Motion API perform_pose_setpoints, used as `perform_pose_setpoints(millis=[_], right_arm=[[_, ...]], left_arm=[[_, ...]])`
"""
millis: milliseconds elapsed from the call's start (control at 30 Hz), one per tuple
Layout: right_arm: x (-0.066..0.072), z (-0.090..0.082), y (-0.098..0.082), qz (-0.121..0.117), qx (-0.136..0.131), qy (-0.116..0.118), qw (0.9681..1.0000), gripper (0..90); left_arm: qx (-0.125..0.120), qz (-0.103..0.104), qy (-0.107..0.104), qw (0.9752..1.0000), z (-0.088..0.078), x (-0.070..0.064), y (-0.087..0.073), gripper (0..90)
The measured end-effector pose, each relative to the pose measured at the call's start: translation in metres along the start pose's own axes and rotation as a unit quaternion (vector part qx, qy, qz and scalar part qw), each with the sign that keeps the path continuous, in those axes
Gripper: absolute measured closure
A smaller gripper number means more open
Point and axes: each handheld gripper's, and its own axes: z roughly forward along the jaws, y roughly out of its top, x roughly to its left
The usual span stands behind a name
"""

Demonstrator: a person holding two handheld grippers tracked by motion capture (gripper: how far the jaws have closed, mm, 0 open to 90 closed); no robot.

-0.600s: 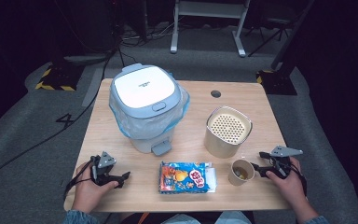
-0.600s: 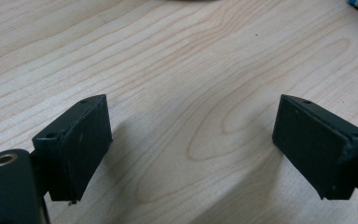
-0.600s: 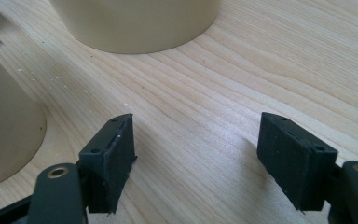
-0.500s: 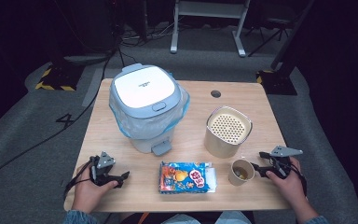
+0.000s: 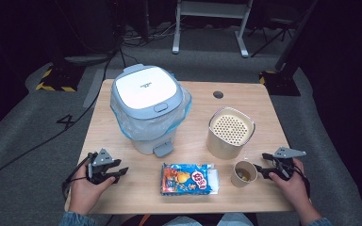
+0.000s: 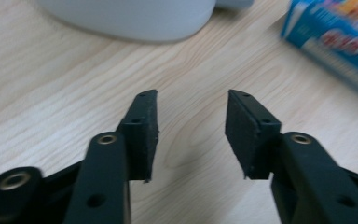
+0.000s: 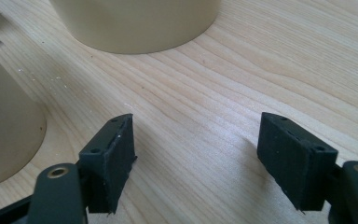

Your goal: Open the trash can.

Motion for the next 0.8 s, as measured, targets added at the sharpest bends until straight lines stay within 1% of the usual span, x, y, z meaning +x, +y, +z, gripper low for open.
perform_pose_setpoints(millis=[33,67,100,167,200,233,267,300,333,367,400,433,467,500,533,600,633,667,700,733,800], right_arm=[[0.000,0.000,0.000,0.000,0.000,0.000,1.0000,27.7],[0.000,0.000,0.000,0.000,0.000,0.000,1.0000,27.7],[0.000,0.000,0.000,0.000,0.000,0.000,1.0000,27.7],[0.000,0.000,0.000,0.000,0.000,0.000,1.0000,27.7],[0.000,0.000,0.000,0.000,0.000,0.000,1.0000,27.7],[0.000,0.000,0.000,0.000,0.000,0.000,1.0000,27.7],[0.000,0.000,0.000,0.000,0.000,0.000,1.0000,27.7],[0.000,0.000,0.000,0.000,0.000,0.000,1.0000,27.7],[0.000,0.000,0.000,0.000,0.000,0.000,1.0000,27.7],[0.000,0.000,0.000,0.000,0.000,0.000,1.0000,27.7],[0.000,0.000,0.000,0.000,0.000,0.000,1.0000,27.7],[0.000,0.000,0.000,0.000,0.000,0.000,1.0000,27.7],[0.000,0.000,0.000,0.000,0.000,0.000,1.0000,27.7],[0.000,0.000,0.000,0.000,0.000,0.000,1.0000,27.7],[0.000,0.000,0.000,0.000,0.000,0.000,1.0000,27.7],[0.000,0.000,0.000,0.000,0.000,0.000,1.0000,27.7],[0.000,0.000,0.000,0.000,0.000,0.000,1.0000,27.7],[0.000,0.000,0.000,0.000,0.000,0.000,1.0000,27.7],[0.000,0.000,0.000,0.000,0.000,0.000,1.0000,27.7],[0.000,0.000,0.000,0.000,0.000,0.000,1.0000,27.7],[0.000,0.000,0.000,0.000,0.000,0.000,1.0000,27.7]], left_arm=[[-0.010,0.009,-0.005,0.9999,-0.006,-0.002,0.007,59.5],[-0.011,0.015,-0.004,0.9998,-0.009,-0.003,0.010,59.7],[-0.011,0.015,-0.004,0.9998,-0.009,-0.003,0.010,60.2],[-0.014,0.028,0.000,0.9995,-0.015,-0.006,0.018,61.1],[-0.020,0.029,-0.004,0.9994,-0.017,-0.007,0.021,61.7],[-0.029,0.037,-0.006,0.9989,-0.022,-0.008,0.027,62.3],[-0.029,0.037,-0.006,0.9989,-0.022,-0.008,0.027,62.3],[-0.034,0.037,-0.009,0.9987,-0.023,-0.009,0.030,62.3],[-0.040,0.046,-0.006,0.9981,-0.027,-0.010,0.037,62.6],[-0.040,0.046,-0.006,0.9981,-0.027,-0.010,0.037,63.5],[-0.044,0.047,-0.005,0.9979,-0.029,-0.010,0.040,63.5],[-0.049,0.055,-0.009,0.9973,-0.031,-0.010,0.048,64.6],[-0.049,0.055,-0.009,0.9973,-0.031,-0.010,0.048,64.9],[-0.053,0.065,-0.016,0.9963,-0.035,-0.011,0.056,65.3],[-0.053,0.065,-0.016,0.9963,-0.035,-0.011,0.056,66.0],[-0.063,0.073,-0.026,0.9950,-0.039,-0.014,0.064,66.8],[-0.068,0.081,-0.037,0.9937,-0.043,-0.016,0.073,67.8],[-0.074,0.084,-0.043,0.9928,-0.044,-0.017,0.078,68.1],[-0.074,0.084,-0.043,0.9928,-0.044,-0.017,0.078,68.3],[-0.079,0.084,-0.049,0.9921,-0.045,-0.019,0.082,68.3],[-0.082,0.094,-0.060,0.9904,-0.047,-0.021,0.090,68.9]])
